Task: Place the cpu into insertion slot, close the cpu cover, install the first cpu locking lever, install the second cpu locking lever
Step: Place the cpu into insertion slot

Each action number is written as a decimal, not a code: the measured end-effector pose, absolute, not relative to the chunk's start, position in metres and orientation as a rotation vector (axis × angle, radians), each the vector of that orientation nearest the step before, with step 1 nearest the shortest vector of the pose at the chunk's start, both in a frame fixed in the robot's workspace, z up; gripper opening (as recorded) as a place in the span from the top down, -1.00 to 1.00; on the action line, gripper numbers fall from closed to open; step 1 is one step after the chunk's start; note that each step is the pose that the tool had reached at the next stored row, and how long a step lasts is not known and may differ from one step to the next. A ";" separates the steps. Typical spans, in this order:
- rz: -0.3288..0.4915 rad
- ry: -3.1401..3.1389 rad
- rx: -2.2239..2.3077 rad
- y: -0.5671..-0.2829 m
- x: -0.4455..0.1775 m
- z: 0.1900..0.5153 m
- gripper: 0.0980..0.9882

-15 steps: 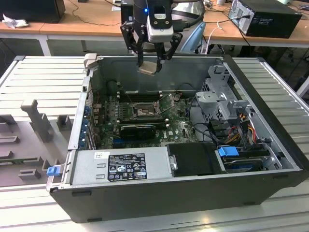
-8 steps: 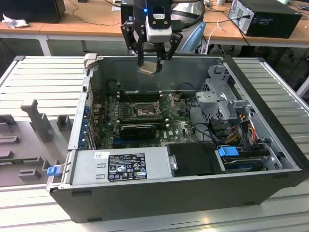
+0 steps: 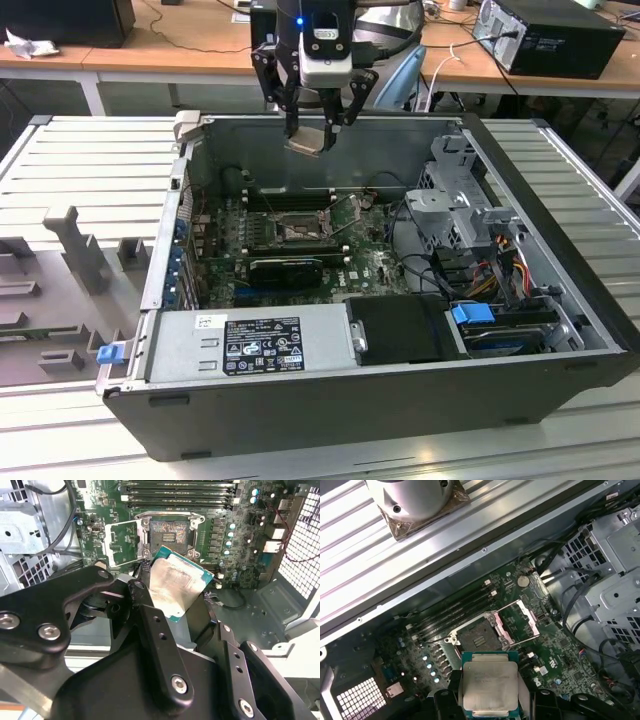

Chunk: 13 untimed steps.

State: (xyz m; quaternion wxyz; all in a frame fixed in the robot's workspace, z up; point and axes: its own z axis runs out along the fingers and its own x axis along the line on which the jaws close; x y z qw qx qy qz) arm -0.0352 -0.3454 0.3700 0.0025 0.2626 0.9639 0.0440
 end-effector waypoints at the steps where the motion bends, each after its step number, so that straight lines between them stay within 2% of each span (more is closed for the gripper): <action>1: 0.138 3.020 0.835 -0.345 -0.035 0.370 0.03; 13: 0.137 2.974 0.972 -0.345 -0.035 0.369 0.03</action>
